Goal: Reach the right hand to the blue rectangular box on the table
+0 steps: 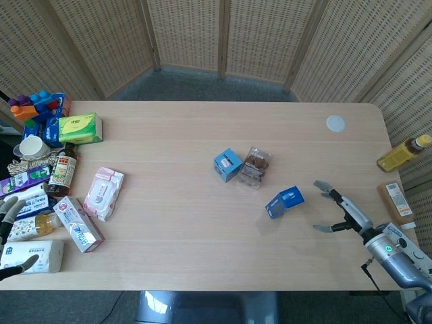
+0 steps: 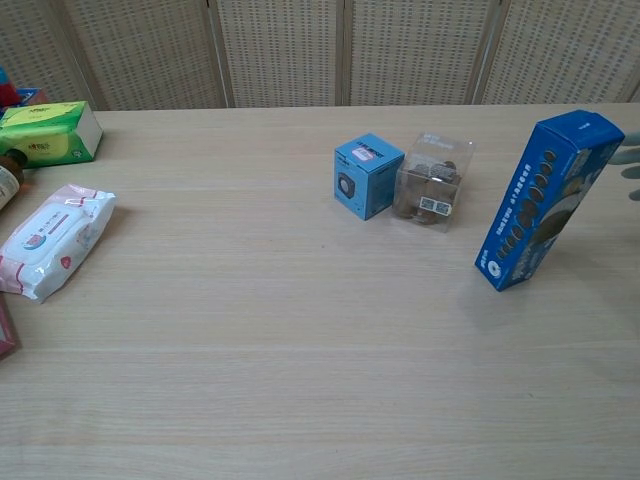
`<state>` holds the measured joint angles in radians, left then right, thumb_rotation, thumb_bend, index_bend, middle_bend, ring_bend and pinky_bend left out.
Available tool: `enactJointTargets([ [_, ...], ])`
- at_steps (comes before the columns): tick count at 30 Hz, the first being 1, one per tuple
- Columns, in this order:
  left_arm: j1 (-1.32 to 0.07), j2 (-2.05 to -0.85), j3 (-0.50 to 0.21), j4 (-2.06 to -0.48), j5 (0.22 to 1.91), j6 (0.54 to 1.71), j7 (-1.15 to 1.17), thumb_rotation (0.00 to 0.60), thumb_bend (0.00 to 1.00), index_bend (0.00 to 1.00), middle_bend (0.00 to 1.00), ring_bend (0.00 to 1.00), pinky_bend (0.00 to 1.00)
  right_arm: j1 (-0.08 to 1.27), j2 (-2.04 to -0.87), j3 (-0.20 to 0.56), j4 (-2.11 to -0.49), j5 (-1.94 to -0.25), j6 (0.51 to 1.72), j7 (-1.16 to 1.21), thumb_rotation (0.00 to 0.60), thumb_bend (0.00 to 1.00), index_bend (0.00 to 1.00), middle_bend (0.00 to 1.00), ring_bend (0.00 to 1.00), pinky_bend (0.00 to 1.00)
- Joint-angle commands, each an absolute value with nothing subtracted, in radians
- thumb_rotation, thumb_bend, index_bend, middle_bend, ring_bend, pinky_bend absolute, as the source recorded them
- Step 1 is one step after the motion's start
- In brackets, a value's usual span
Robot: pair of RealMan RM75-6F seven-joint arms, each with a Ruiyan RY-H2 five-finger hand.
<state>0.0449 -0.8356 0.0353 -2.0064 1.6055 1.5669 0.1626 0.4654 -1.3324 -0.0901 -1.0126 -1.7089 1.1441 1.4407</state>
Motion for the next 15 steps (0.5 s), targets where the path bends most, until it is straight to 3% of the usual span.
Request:
enactJointTargets([
  [1,0.044,-0.836,0.036,-2.006,1.604,1.565,0.165,0.600,0.00,0.00,0.00,0.00,0.00,0.480,-1.347,-0.078,-1.017,-1.692,1.140,1.445,0.600,0.00,0.00,0.00,0.00,0.00],
  [15,0.040,-0.841,0.034,-2.005,1.592,1.558,0.176,0.600,0.00,0.00,0.00,0.00,0.00,0.507,-1.383,-0.048,-1.063,-1.658,1.163,1.425,0.600,0.00,0.00,0.00,0.00,0.00],
])
